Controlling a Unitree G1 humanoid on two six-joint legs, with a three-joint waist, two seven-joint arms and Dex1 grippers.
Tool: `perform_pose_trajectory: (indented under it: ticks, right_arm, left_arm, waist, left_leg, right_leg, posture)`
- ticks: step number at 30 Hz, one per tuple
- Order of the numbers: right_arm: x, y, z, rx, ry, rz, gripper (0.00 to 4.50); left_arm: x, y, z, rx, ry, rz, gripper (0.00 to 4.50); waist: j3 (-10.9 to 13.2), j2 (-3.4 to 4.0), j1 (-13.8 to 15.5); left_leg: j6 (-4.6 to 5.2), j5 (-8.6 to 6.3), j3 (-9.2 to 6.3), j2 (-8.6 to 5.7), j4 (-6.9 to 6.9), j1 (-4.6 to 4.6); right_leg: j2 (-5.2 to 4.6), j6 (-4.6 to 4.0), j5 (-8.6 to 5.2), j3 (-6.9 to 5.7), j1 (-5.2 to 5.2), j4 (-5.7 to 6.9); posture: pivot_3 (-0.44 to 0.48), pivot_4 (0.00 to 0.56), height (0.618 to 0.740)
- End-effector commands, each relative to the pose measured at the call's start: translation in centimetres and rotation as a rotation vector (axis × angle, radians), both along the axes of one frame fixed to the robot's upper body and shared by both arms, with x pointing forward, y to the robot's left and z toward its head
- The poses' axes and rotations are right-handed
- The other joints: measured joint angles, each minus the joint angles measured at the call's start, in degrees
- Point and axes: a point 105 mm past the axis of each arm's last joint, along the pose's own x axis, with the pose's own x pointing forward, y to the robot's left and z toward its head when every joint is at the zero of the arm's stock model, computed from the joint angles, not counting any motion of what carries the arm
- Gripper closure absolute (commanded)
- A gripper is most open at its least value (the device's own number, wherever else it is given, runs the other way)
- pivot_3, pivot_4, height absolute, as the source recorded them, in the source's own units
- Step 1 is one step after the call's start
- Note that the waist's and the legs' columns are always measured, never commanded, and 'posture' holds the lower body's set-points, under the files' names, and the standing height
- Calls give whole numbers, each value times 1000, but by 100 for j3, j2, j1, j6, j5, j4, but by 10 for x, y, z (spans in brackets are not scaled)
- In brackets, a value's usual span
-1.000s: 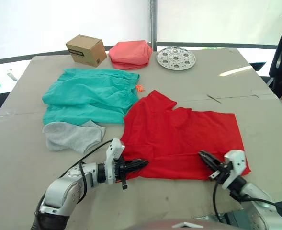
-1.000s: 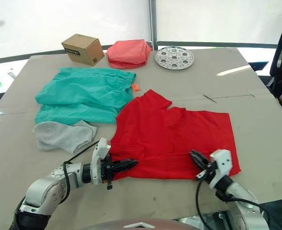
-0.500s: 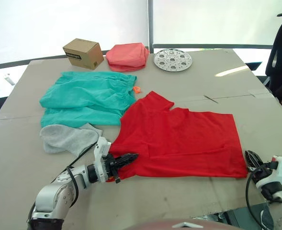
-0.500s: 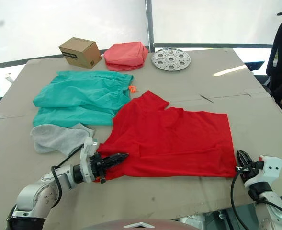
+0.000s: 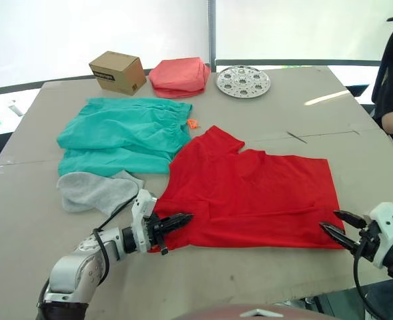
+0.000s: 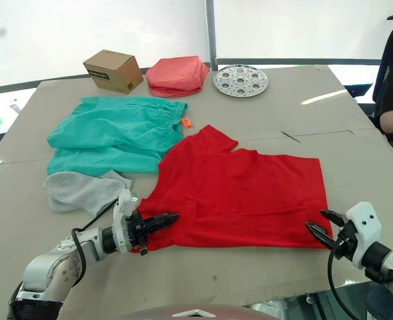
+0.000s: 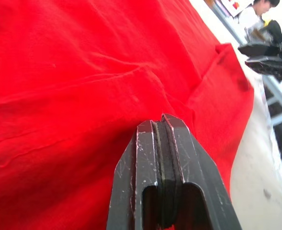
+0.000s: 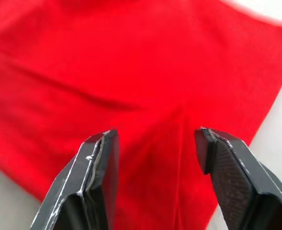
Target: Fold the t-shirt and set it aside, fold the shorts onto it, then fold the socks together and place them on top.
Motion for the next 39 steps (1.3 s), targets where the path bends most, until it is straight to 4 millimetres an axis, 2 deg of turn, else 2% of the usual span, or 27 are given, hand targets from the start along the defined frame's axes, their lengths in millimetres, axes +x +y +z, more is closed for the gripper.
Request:
perform_pose_trajectory:
  ticks: [1, 5, 6, 8, 11, 15, 20, 24, 29, 32, 35, 39]
  right_arm:
    - [4, -2, 1, -48, 36, 35, 1806]
    - [9, -4, -2, -88, 57, 78, 1806]
    - [10, -5, -4, -100, 66, 81, 2306]
    - [12, -6, -7, -114, 76, 84, 2889]
    - [13, -7, -12, -132, 95, 89, 4447]
    - [11, -13, -12, -129, 91, 54, 4482]
    - [5, -19, 8, -64, 6, -27, 4482]
    - [-9, -31, 18, -10, -20, -133, 4482]
    - [-31, -41, 8, 5, 44, -210, 4482]
    - [-44, -37, -8, -1, 118, -210, 4482]
    - [-47, -38, -18, -39, 138, -227, 4482]
    - [-54, -39, -17, -44, 160, -184, 4482]
  left_arm:
    - [-8, -3, 0, 33, -27, -62, 4500]
    - [-12, -3, -2, 57, -43, -88, 4500]
    - [-12, -4, -2, 59, -47, -86, 4500]
    - [-12, -5, -1, 61, -52, -83, 4500]
    - [-11, -7, 0, 71, -60, -82, 4500]
    - [-12, -8, 0, 82, -59, -90, 4500]
    - [-13, -2, -5, 106, -54, -88, 4500]
    - [-10, 2, -8, 114, -53, -79, 4500]
    - [-7, 2, -9, 115, -58, -73, 4500]
    - [-7, 1, -9, 111, -67, -85, 4500]
    - [-9, -2, -8, 104, -75, -101, 4500]
    - [-11, -3, -8, 108, -88, -108, 4500]
  waist:
    - [1, -1, -7]
    - [2, 1, -8]
    - [2, 0, -7]
    - [3, -1, -7]
    - [4, -4, -5]
    - [4, -16, -3]
    - [8, -11, 24]
    - [13, -2, 29]
    - [11, -3, 32]
    - [13, 3, 30]
    - [13, 5, 22]
    - [11, 5, 20]
  left_leg:
    - [0, 0, 0, 0, 0, 0]
    - [0, 0, 0, 0, 0, 0]
    - [0, 0, 0, 0, -1, 0]
    - [0, 0, 0, 0, -1, -1]
    - [1, 0, 0, 0, -1, -2]
    - [1, 0, 0, 0, 0, -2]
    - [1, -1, -1, 0, -1, -4]
    - [1, -1, -1, 1, -3, -4]
    - [-24, -16, -2, 1, -3, -3]
    - [-24, -17, -2, 1, -3, -4]
    - [-25, -17, -3, 1, -5, -4]
    - [-26, -18, -3, 1, -5, -6]
  right_leg:
    - [-8, 0, 0, 0, 0, 0]
    - [-9, 0, 0, -2, -1, 0]
    - [-8, 1, 0, -2, -1, -1]
    - [-8, 1, 0, -3, -1, -2]
    - [2, 1, 0, -4, -1, -2]
    - [2, 1, 0, -3, 0, -3]
    - [-8, 2, 0, -5, -1, -3]
    - [-8, 2, 0, -4, -2, -4]
    - [-18, 3, -1, -2, -1, -4]
    - [-22, 4, -1, 2, -1, -4]
    - [-26, 4, -1, 7, -1, -6]
    - [-31, 4, -1, 5, -1, -9]
  posture:
    - [0, 150, 740]
    - [0, 150, 740]
    - [0, 150, 740]
    - [0, 150, 740]
    - [0, 150, 740]
    - [0, 150, 740]
    - [0, 150, 740]
    - [0, 150, 740]
    - [0, 150, 740]
    - [0, 150, 740]
    - [0, 150, 740]
    - [0, 150, 740]
